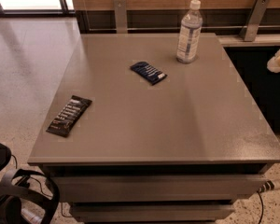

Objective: Move blue plastic bottle near rxbar chocolate

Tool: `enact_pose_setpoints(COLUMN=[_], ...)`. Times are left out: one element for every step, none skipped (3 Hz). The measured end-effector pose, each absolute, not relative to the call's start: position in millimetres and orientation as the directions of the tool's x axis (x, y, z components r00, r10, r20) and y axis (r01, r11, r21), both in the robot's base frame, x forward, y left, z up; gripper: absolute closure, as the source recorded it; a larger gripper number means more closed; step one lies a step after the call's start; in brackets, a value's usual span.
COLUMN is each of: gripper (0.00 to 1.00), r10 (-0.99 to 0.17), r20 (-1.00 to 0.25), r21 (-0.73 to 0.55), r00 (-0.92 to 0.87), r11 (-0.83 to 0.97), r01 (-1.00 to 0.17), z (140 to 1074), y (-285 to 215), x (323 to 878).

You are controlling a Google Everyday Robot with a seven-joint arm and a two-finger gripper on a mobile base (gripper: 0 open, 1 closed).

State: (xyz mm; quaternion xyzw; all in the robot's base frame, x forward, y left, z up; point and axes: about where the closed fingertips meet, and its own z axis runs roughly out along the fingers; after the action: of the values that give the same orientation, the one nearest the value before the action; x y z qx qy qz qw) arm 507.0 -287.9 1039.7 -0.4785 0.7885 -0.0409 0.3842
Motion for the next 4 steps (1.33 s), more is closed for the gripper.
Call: enact_pose_setpoints(gripper=[0.00, 0.00, 0.00, 0.00], r10=[-0.631, -0.554, -0.470, -0.345], r20=[-0.743, -0.798, -0.845, -0.914], r21=[-0.357, -0.289, -0.222, -0.165], r00=[-0.225, -0.238, -0.256, -0.213], r11=[0.657, 0.698, 0.744, 0.797], r01=[-0.664, -0.656, -0.630, -0.581], z=[1038.1, 1028.9, 1016.5, 993.8], y=[-309.1, -307.5, -296.9, -279.5], x=[565.0, 594.0, 617.1, 651.4])
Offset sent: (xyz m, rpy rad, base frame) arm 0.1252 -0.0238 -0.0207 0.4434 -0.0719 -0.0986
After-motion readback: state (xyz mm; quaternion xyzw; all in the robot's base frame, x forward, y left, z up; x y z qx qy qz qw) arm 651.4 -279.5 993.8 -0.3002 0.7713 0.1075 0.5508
